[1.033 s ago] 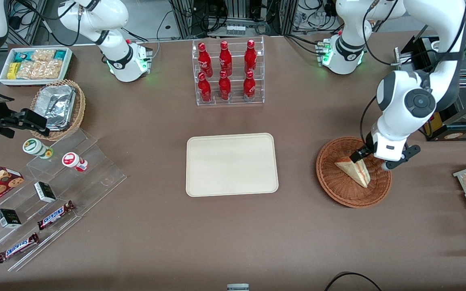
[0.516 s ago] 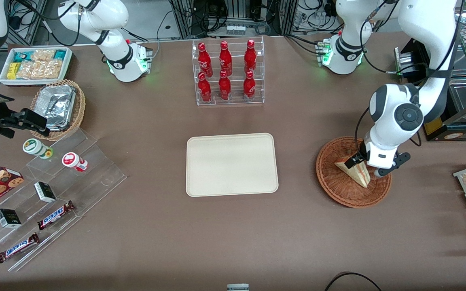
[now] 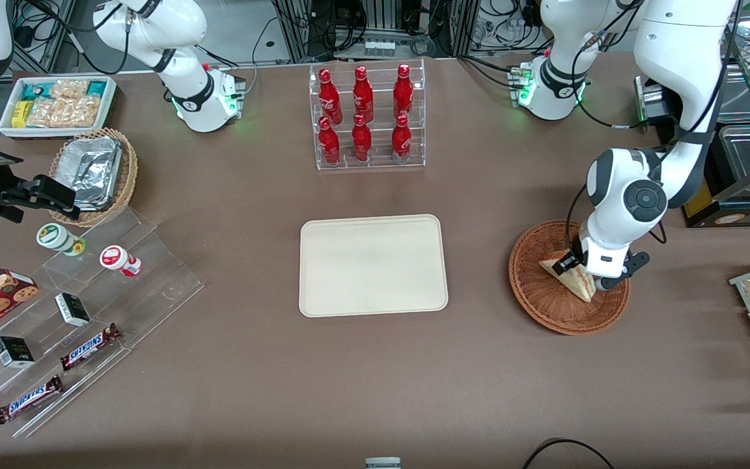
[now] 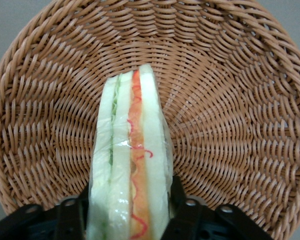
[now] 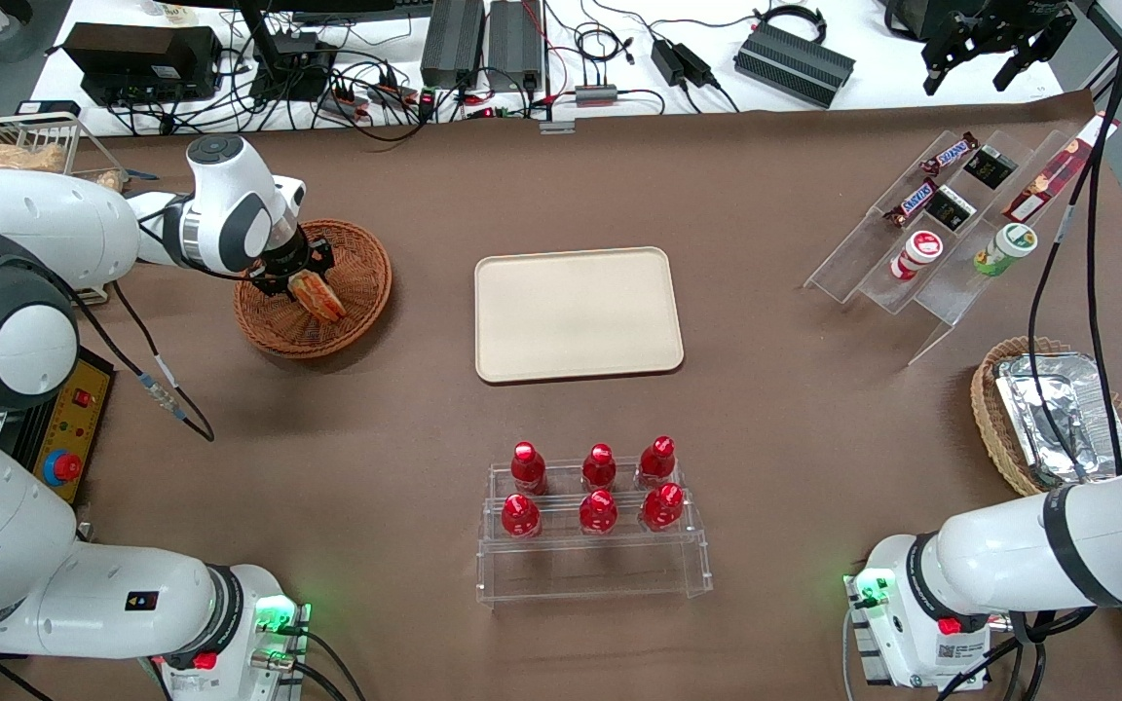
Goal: Place sandwich from basket to tray
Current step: 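Close the left gripper on the wrapped sandwich standing on edge, then lift the sandwich and carry it toward the cream tray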
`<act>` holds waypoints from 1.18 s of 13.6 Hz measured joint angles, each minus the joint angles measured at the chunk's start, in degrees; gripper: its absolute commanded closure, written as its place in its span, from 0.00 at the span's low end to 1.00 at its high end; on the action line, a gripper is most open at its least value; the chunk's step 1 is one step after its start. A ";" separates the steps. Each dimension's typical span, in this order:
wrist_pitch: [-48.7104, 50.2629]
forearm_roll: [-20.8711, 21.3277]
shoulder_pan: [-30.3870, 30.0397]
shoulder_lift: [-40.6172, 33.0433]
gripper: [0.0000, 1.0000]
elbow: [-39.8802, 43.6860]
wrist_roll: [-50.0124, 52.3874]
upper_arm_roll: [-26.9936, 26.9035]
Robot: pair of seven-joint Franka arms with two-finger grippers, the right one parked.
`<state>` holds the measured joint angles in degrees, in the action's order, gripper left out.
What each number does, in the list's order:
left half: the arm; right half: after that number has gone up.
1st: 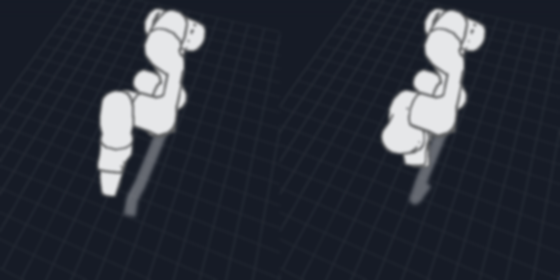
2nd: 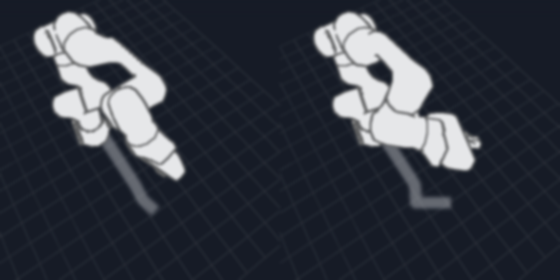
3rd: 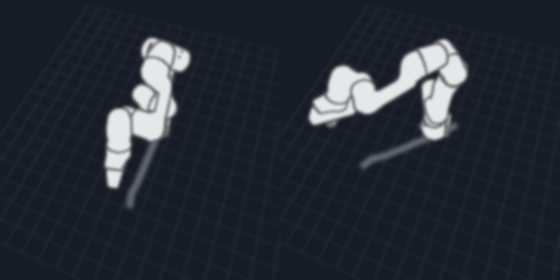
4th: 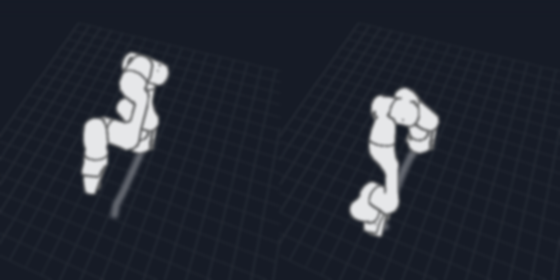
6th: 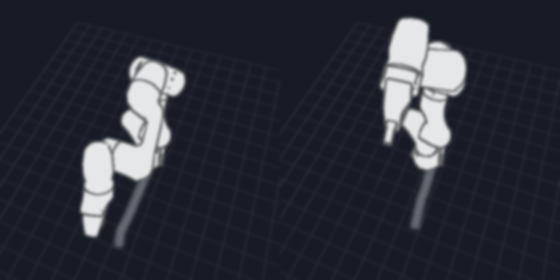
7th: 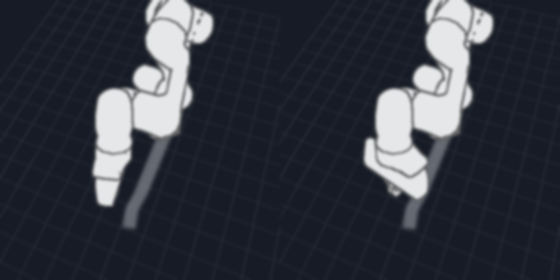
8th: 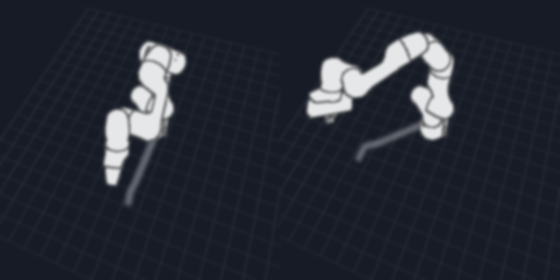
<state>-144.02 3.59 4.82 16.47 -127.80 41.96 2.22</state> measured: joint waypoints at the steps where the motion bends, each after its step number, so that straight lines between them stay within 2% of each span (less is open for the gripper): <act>1: 0.12 0.00 0.01 -0.10 0.90 0.31 0.03 0.00; 3: 4.44 0.00 0.05 -1.06 0.90 2.29 0.03 0.03; 8: 28.76 0.22 2.25 -6.88 0.89 17.40 -0.10 1.42; 12: 32.51 0.24 11.06 -6.27 0.89 23.60 0.07 2.29; 16: 32.54 0.29 21.33 -2.26 0.89 27.07 0.68 2.50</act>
<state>-111.49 3.88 26.15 14.22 -100.73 42.63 4.72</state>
